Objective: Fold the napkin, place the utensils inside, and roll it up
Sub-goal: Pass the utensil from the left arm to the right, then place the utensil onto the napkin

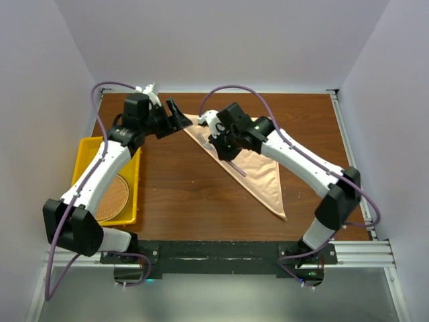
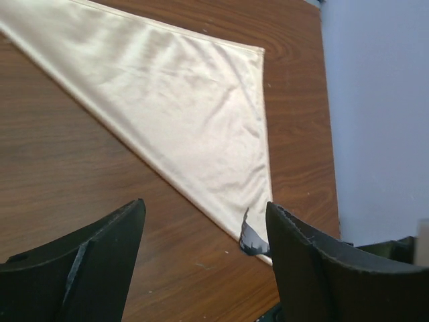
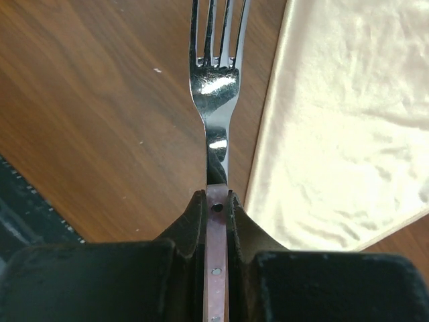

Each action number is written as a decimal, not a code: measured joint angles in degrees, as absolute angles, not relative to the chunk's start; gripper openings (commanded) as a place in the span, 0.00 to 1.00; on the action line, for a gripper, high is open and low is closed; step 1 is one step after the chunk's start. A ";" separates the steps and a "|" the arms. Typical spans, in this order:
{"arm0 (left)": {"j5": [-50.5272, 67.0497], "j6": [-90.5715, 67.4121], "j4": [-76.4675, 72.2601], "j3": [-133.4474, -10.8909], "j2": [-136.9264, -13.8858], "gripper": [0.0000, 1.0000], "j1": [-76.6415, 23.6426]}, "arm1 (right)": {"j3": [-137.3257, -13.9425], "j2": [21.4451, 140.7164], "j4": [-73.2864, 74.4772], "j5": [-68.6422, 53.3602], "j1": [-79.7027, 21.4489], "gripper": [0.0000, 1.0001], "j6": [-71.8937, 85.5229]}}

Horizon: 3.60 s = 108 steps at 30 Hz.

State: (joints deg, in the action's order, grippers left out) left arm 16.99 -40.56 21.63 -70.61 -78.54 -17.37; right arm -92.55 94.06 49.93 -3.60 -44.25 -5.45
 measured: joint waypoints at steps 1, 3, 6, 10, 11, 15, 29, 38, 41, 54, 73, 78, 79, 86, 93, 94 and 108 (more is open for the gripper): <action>16.49 -40.12 22.28 -70.48 -78.00 0.77 -15.94 | -93.03 95.70 49.76 -3.33 -44.23 0.00 -5.89; 15.53 -39.03 23.62 -70.41 -76.73 0.76 -13.98 | -94.59 100.29 49.21 -2.37 -44.07 0.00 -6.76; 14.26 -36.60 25.12 -70.39 -74.94 0.76 -13.19 | -96.14 106.76 47.55 -2.04 -43.18 0.00 -7.25; 13.56 -33.01 26.00 -69.91 -74.48 0.77 -13.21 | -99.53 113.73 46.63 -1.58 -41.23 0.00 -8.05; 13.23 -31.92 26.59 -69.69 -74.63 0.77 -13.32 | -100.79 115.22 46.63 -1.08 -40.75 0.00 -8.29; 11.31 -28.36 28.77 -69.78 -76.62 0.79 -14.66 | -105.47 120.36 45.41 -0.49 -38.92 0.00 -9.06; 10.57 -25.65 29.74 -72.97 -81.93 0.79 -17.17 | -105.67 124.64 41.85 -1.28 -35.99 0.00 -7.99; 10.48 -25.39 29.71 -73.32 -82.76 0.79 -17.17 | -104.20 126.39 41.06 -2.50 -36.01 0.01 -7.38; 10.55 -25.39 29.71 -73.32 -83.05 0.79 -17.17 | -104.03 126.39 40.69 -2.55 -36.01 0.01 -7.18; 10.87 -25.41 29.67 -73.41 -83.57 0.79 -17.10 | -103.44 127.50 40.14 -2.57 -35.99 0.03 -7.09; 10.85 -25.39 29.67 -73.41 -83.57 0.80 -17.10 | -102.94 128.01 39.64 -2.55 -36.01 0.19 -7.11; 10.85 -25.39 29.65 -73.41 -83.57 0.81 -17.10 | -102.94 128.01 39.66 -2.55 -36.01 0.27 -7.07; 10.87 -25.39 29.65 -73.38 -83.57 0.81 -17.10 | -102.94 128.01 39.70 -2.55 -36.01 0.28 -7.05; 11.84 -25.89 28.34 -73.23 -83.59 0.81 -16.40 | -108.07 128.27 45.12 -2.26 -36.14 0.47 -4.69; 17.26 -28.38 21.10 -76.42 -93.95 0.70 -11.81 | -113.21 121.93 51.59 -2.26 -36.21 0.55 0.03; 18.02 -28.53 19.77 -77.32 -96.84 0.68 -10.94 | -112.49 119.31 52.18 -2.28 -36.03 0.55 0.64; 20.62 -27.83 14.17 -99.35 -127.50 0.57 -3.01 | -88.23 88.97 51.99 -4.60 -22.20 0.55 5.32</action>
